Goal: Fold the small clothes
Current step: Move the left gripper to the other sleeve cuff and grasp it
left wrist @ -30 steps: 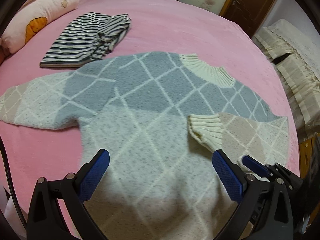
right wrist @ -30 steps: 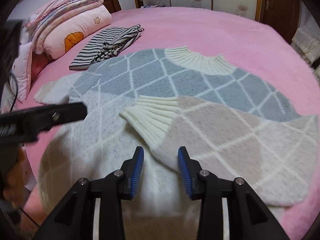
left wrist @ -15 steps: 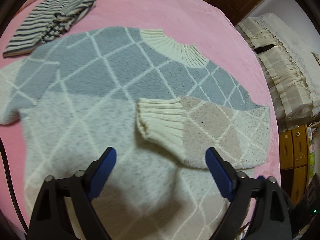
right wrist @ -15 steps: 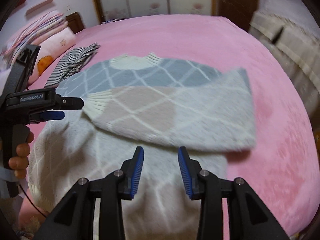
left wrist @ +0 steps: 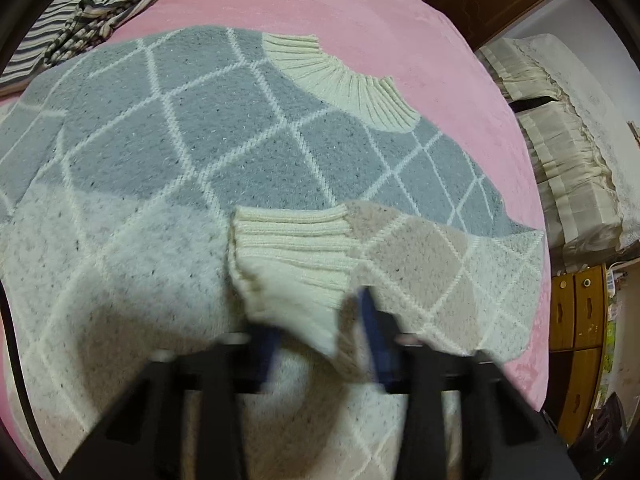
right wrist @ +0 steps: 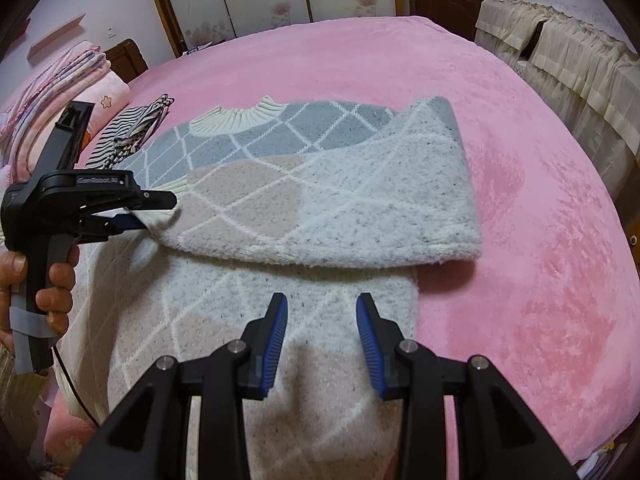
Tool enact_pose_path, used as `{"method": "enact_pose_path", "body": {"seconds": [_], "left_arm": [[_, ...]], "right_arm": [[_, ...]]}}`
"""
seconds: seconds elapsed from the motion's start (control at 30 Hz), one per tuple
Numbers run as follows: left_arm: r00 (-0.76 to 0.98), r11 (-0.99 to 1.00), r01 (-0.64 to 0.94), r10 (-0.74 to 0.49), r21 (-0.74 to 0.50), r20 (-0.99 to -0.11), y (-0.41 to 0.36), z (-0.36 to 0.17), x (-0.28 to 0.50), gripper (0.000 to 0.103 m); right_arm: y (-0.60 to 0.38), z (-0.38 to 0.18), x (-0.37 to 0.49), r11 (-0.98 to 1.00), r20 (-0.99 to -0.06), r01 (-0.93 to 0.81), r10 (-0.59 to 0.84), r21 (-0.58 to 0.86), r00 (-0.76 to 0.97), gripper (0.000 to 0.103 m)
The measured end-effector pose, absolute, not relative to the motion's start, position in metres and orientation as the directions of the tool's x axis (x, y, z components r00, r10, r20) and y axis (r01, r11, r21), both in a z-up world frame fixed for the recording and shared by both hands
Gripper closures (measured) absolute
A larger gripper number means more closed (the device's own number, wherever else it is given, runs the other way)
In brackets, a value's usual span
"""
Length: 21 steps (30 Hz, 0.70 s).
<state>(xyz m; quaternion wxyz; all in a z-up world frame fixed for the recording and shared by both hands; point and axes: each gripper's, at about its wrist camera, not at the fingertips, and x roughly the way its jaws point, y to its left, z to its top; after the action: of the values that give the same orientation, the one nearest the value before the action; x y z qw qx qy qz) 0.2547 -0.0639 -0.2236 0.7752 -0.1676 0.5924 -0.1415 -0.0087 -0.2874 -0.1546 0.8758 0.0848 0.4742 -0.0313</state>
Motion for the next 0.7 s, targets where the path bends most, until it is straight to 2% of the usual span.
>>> {"method": "enact_pose_path", "body": {"seconds": [0.17,0.4,0.7], "left_arm": [[0.303,0.897,0.015,-0.425,-0.442,-0.853,-0.067,-0.213,0.255,0.096],[0.504,0.915,0.093,-0.384,-0.393,-0.774,-0.059,-0.150,0.243,0.096],[0.506,0.906,0.123,-0.409,-0.405,-0.760,-0.048,-0.140,0.250,0.096]], "right_arm": [[-0.291,-0.154,-0.013,0.982,-0.835,0.149,0.017,0.119,0.550,0.067],[-0.308,-0.148,-0.015,0.974,-0.828,0.199,-0.024,0.107,0.561,0.067],[-0.360,-0.165,0.002,0.951,-0.854,0.304,-0.113,0.054,0.507,0.065]]}}
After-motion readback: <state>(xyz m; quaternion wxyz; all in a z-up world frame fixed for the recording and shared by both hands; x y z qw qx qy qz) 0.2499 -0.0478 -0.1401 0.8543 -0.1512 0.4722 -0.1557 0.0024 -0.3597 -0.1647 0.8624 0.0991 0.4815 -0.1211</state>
